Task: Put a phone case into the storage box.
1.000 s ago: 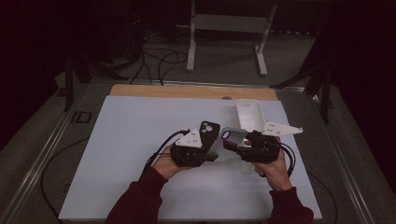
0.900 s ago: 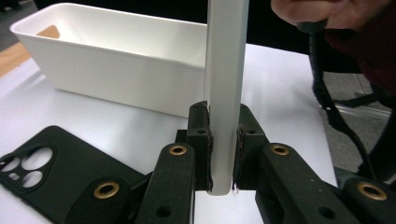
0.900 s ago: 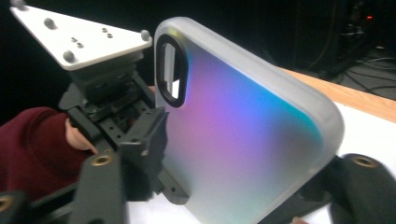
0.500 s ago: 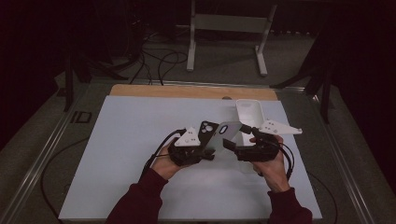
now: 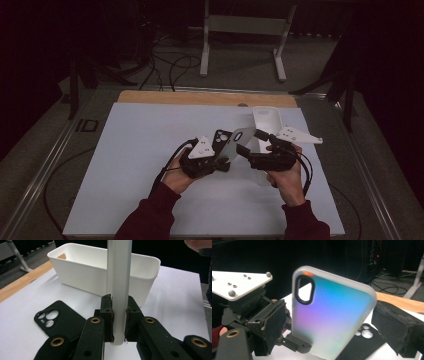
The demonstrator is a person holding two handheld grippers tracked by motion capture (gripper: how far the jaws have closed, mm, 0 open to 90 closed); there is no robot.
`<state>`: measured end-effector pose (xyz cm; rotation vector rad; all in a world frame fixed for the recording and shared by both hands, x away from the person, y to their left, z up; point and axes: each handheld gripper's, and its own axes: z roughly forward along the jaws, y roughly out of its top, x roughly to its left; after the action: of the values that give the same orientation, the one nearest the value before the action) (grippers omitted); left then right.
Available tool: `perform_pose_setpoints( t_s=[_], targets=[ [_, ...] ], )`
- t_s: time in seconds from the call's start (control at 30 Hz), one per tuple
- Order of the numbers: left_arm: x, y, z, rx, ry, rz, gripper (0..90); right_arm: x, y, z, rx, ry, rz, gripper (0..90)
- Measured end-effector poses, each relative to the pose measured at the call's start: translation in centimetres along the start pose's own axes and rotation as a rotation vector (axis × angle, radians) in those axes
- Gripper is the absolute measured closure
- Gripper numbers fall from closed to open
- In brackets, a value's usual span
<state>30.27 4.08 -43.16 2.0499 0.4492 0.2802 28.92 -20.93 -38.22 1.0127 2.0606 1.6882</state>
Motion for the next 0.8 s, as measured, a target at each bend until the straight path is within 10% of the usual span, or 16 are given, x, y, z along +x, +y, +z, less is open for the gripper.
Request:
perform_pose_setpoints(
  t_s=[0.8],
  targets=[
    [-1.0, -0.1, 0.9, -0.003, 0.043, -0.009, 81.0, 0.6, 0.4, 1.7, -0.023, -0.022, 0.091, 11.4]
  ],
)
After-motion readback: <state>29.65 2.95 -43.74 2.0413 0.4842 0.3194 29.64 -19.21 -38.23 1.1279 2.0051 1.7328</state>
